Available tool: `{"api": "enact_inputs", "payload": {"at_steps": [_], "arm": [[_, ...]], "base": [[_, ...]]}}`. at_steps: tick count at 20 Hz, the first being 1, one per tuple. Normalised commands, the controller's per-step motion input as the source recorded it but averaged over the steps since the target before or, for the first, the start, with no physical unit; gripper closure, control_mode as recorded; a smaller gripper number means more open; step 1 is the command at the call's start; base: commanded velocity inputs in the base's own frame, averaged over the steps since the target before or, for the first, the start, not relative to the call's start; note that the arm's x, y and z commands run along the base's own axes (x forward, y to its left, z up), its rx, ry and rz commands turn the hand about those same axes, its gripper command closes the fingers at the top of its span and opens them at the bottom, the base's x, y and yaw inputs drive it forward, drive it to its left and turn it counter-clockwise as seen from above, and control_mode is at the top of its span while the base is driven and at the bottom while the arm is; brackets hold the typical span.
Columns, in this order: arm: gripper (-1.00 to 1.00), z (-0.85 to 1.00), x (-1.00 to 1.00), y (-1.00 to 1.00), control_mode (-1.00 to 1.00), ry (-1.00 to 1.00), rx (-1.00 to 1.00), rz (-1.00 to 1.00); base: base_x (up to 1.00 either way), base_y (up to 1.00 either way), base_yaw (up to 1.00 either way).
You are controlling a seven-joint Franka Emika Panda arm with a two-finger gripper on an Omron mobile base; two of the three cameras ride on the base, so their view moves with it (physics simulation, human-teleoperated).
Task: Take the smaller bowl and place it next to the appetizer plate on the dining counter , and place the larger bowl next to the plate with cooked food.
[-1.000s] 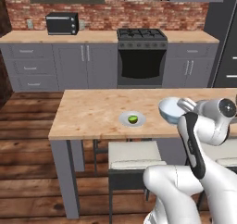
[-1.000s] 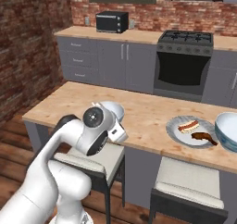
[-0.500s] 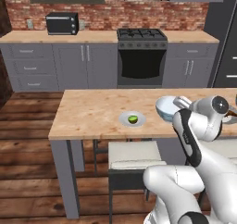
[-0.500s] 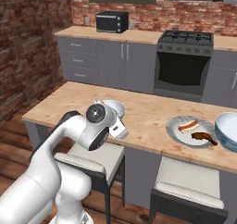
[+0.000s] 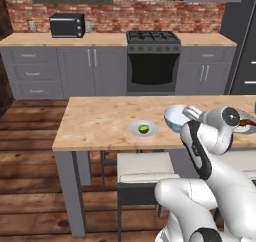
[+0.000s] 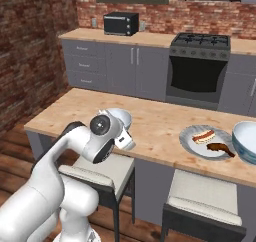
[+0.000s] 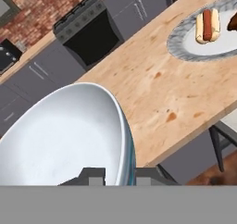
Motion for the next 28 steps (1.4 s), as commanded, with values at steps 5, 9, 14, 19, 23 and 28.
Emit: {"api": "enact_inputs", "payload": {"at_steps": [5, 9, 14, 19, 23, 28], "arm": [[1.00, -0.19, 0.41, 0.00, -1.00, 0.00, 0.00, 0.00], [1.00, -0.33, 0.20, -0.06, -1.00, 0.00, 0.00, 0.00], [1.00, -0.24, 0.22, -0.05, -1.00, 0.00, 0.00, 0.00], [1.00, -0.18, 0.33, -0.07, -1.00, 0.00, 0.01, 0.00], [1.00, -0.24, 0.34, -0.01, -1.00, 0.00, 0.00, 0.00], [1.00, -0.26, 0.25, 0.00, -1.00, 0.00, 0.00, 0.00]], "base": [[0.00, 0.00, 0.00], [0.00, 0.00, 0.00], [0.00, 0.00, 0.00], [0.00, 0.00, 0.00], [0.00, 0.00, 0.00], [0.00, 0.00, 0.00]]}}
